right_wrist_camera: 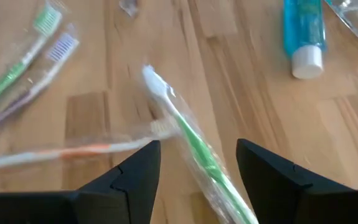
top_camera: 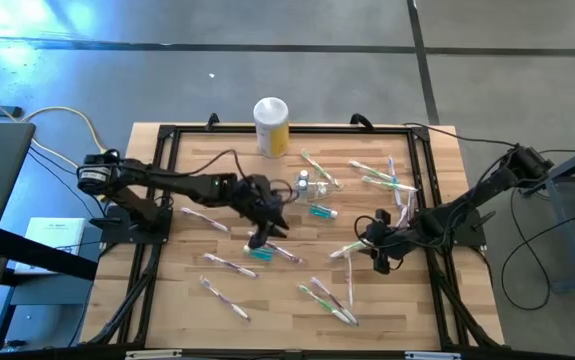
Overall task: Pick & Place toothbrushing station
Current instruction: Put the green toothbrush into the transparent organizer
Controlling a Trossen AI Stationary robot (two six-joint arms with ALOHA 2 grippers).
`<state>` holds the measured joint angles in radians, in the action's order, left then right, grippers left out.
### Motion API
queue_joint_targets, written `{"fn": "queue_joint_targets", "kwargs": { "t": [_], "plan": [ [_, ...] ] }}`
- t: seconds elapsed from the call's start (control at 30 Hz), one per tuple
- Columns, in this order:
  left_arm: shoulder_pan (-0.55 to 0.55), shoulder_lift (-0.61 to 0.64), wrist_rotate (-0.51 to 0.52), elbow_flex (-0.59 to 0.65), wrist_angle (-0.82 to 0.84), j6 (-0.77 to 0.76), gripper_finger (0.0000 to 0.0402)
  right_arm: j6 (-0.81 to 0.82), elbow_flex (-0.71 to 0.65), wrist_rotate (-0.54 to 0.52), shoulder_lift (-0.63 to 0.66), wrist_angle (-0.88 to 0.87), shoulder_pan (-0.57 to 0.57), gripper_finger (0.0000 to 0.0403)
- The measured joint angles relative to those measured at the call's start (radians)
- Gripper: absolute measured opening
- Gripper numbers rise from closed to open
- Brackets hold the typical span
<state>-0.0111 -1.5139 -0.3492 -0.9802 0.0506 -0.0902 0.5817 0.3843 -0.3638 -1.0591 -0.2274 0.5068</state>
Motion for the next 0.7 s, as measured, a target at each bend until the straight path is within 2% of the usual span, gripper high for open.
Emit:
{"fn": "queue_joint_targets", "kwargs": {
  "t": [0.23, 0.53, 0.7],
  "plan": [
    [0.059, -0.001, 0.070, 0.000, 0.004, 0.037, 0.0120, -0.032, 0.000, 0.001, -0.059, 0.005, 0.001, 0.0203],
    [0.106, -0.001, 0.096, 0.000, 0.004, 0.007, 0.0120, -0.074, 0.000, -0.004, -0.232, 0.052, 0.001, 0.0203],
    [0.103, -0.001, 0.105, 0.000, 0.004, 0.003, 0.0120, -0.086, 0.003, -0.054, -0.303, 0.091, 0.002, 0.0199]
  ]
}}
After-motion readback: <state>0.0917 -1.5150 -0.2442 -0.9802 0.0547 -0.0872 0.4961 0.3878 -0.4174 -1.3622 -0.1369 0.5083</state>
